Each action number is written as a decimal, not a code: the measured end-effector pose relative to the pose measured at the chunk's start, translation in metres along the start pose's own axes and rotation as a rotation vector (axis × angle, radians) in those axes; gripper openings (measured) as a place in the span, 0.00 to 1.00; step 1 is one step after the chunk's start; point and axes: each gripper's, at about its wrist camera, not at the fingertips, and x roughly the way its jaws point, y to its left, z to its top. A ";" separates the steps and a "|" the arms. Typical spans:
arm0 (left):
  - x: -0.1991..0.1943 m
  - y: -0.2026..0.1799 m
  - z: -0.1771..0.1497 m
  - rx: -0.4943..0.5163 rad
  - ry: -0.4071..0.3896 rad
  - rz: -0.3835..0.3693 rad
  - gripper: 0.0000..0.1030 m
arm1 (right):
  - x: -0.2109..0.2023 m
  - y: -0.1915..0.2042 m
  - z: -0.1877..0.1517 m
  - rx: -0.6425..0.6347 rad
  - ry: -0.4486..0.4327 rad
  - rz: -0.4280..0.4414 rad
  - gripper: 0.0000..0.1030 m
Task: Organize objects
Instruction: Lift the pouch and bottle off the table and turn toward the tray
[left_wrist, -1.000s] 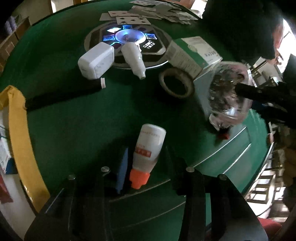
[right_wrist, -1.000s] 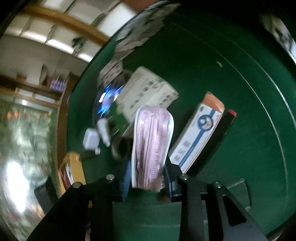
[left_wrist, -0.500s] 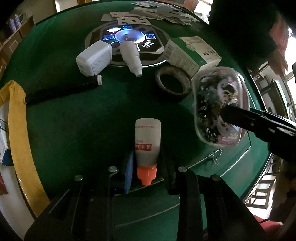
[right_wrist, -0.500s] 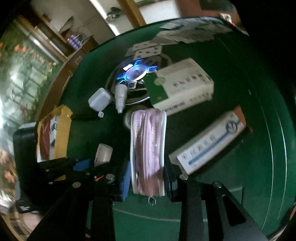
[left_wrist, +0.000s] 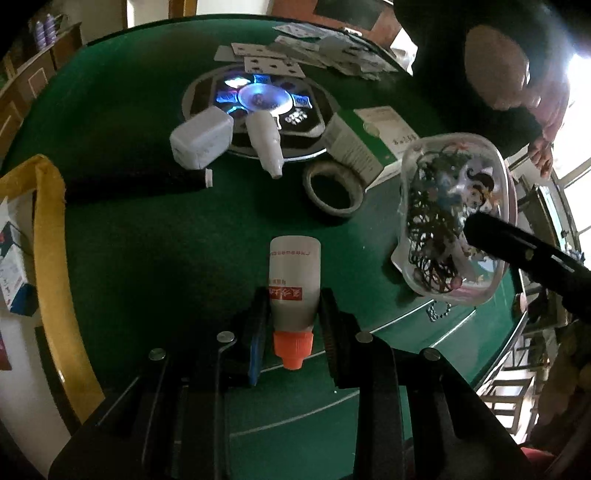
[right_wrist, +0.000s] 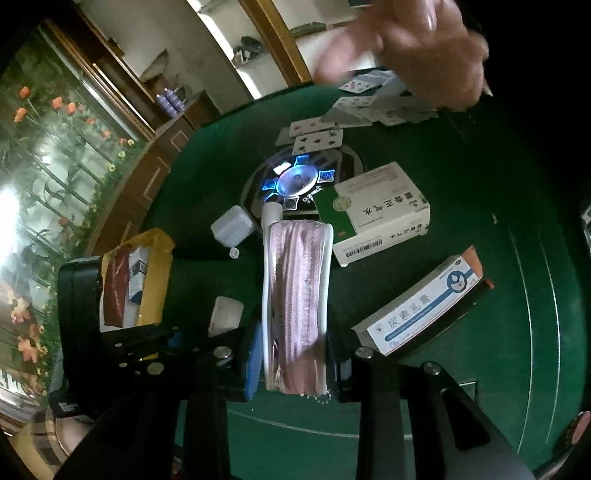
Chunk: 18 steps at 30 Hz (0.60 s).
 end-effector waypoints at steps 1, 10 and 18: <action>-0.002 0.001 0.000 -0.005 -0.004 -0.003 0.26 | 0.000 -0.001 -0.001 0.005 0.000 0.004 0.28; -0.033 0.015 -0.006 -0.067 -0.069 -0.017 0.26 | 0.014 0.011 -0.004 0.006 0.045 0.046 0.28; -0.055 0.030 -0.012 -0.109 -0.109 -0.005 0.26 | 0.023 0.041 -0.001 -0.048 0.055 0.093 0.28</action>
